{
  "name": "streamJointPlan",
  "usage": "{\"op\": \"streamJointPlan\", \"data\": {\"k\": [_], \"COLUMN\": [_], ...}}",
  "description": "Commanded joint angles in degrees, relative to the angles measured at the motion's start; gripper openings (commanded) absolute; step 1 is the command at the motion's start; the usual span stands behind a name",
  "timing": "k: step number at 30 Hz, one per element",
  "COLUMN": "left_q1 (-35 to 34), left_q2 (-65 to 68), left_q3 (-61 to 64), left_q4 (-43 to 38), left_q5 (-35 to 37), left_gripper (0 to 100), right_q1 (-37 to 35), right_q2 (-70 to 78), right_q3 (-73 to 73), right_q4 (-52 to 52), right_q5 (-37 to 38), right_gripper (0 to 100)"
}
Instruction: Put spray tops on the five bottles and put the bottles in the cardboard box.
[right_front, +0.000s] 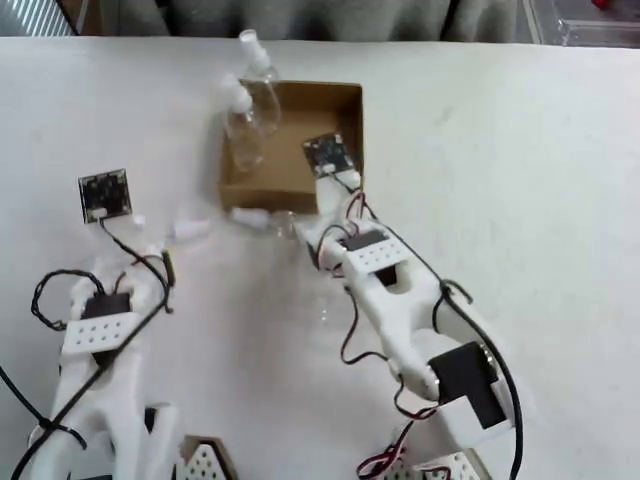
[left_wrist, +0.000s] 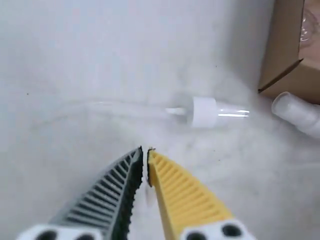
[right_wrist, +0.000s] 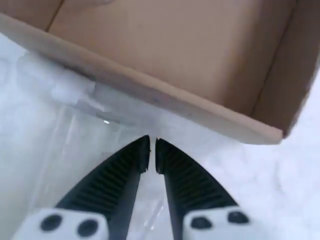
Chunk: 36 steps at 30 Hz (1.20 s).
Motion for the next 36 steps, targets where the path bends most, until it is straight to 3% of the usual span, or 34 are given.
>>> {"op": "streamJointPlan", "data": {"k": [1,14,21,31,36], "left_q1": [-0.5,-0.7,-0.7,-0.3,-0.9], "left_q2": [0.0,-0.1,-0.1,-0.1,-0.3], "left_q3": [-0.3,-0.6,-0.6,-0.3,-0.7], "left_q4": [-1.3,-1.3,-1.4,-3.3,-3.3], "left_q5": [0.3,0.3,0.3,0.3,0.3], "left_gripper": [3,3,3,3,3], "right_q1": [-2.2,-11.7,-15.5,-6.5,-6.4], "right_q2": [-0.9,-1.0,-8.8,-18.3,-16.7], "right_q3": [-3.1,-2.9,-2.5,0.9,0.9], "right_q4": [1.8,8.4,18.6,20.6,20.4], "right_q5": [-0.1,0.0,0.1,0.0,-0.4], "right_gripper": [1.5,1.5,1.5,1.5,1.6]}}
